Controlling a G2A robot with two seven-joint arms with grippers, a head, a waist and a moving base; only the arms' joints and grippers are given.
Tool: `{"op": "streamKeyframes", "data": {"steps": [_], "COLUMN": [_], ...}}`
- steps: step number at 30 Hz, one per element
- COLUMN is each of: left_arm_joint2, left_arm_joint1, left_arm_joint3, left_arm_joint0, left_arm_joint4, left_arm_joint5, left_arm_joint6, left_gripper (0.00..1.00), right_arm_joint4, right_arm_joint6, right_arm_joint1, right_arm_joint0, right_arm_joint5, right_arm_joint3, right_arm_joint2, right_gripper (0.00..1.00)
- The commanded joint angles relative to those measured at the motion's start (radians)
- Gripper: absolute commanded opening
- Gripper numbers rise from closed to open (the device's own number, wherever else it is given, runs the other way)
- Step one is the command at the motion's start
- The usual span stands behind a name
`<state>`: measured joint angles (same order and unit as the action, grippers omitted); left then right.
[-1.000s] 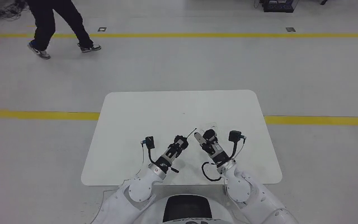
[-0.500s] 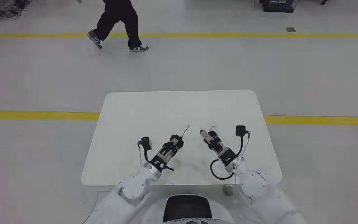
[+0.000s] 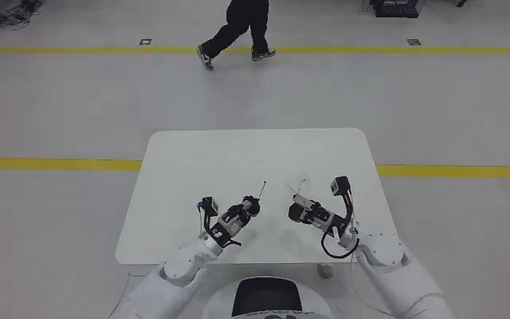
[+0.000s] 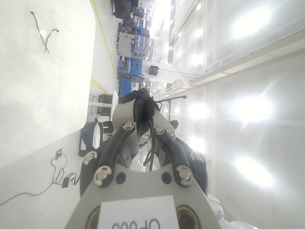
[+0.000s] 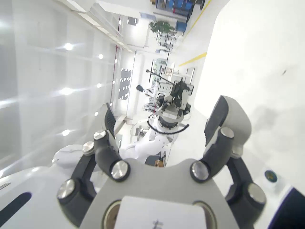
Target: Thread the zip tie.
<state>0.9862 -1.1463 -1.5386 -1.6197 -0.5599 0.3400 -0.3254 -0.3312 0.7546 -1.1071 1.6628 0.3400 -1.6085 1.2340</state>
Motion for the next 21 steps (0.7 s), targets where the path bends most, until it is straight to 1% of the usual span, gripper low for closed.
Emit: {"op": "streamKeyframes", "data": {"steps": [1, 7, 9, 10, 12, 14, 16, 17, 20, 21], "left_arm_joint2": [-0.001, -0.001, -0.006, -0.004, 0.008, 0.028, 0.044, 0.053, 0.068, 0.072], "left_arm_joint1": [0.0, 0.0, -0.002, -0.004, -0.005, -0.006, -0.009, -0.011, -0.018, -0.022], "left_arm_joint3": [0.002, 0.002, -0.008, -0.022, -0.037, -0.052, -0.059, -0.06, -0.055, -0.052], "left_arm_joint0": [0.001, 0.002, 0.006, 0.005, 0.0, -0.01, -0.018, -0.022, -0.025, -0.023], "left_arm_joint4": [0.003, 0.003, 0.001, -0.013, -0.031, -0.053, -0.073, -0.082, -0.099, -0.107], "left_arm_joint5": [0.0, -0.001, 0.0, 0.0, 0.0, 0.0, 0.0, 0.0, 0.0, 0.0], "left_arm_joint6": [0.0, 0.002, -0.001, -0.019, -0.056, -0.101, -0.146, -0.179, -0.248, -0.281], "left_gripper": [0.0, 0.0, 0.0, 0.0, 0.0, 0.0, 0.0, 0.0, 0.0, 0.0], "right_arm_joint4": [0.004, 0.004, -0.016, -0.054, -0.092, -0.193, -0.242, -0.281, -0.362, -0.393], "right_arm_joint6": [-0.038, -0.038, -0.029, 0.0, 0.047, 0.141, 0.198, 0.239, 0.325, 0.364], "right_arm_joint1": [0.0, 0.0, -0.001, -0.001, 0.0, -0.001, -0.001, -0.001, -0.005, -0.006], "right_arm_joint0": [0.0, 0.0, -0.001, -0.008, -0.022, -0.037, -0.05, -0.059, -0.082, -0.094], "right_arm_joint5": [0.0, 0.0, -0.008, -0.018, -0.016, -0.016, -0.017, -0.019, -0.028, -0.039], "right_arm_joint3": [-0.009, -0.009, -0.01, 0.006, 0.035, 0.076, 0.111, 0.132, 0.181, 0.202], "right_arm_joint2": [0.0, 0.0, -0.009, -0.011, -0.008, -0.01, -0.011, -0.014, -0.025, -0.033], "right_gripper": [1.0, 1.0, 1.0, 1.0, 1.0, 1.0, 1.0, 1.0, 1.0, 1.0]}}
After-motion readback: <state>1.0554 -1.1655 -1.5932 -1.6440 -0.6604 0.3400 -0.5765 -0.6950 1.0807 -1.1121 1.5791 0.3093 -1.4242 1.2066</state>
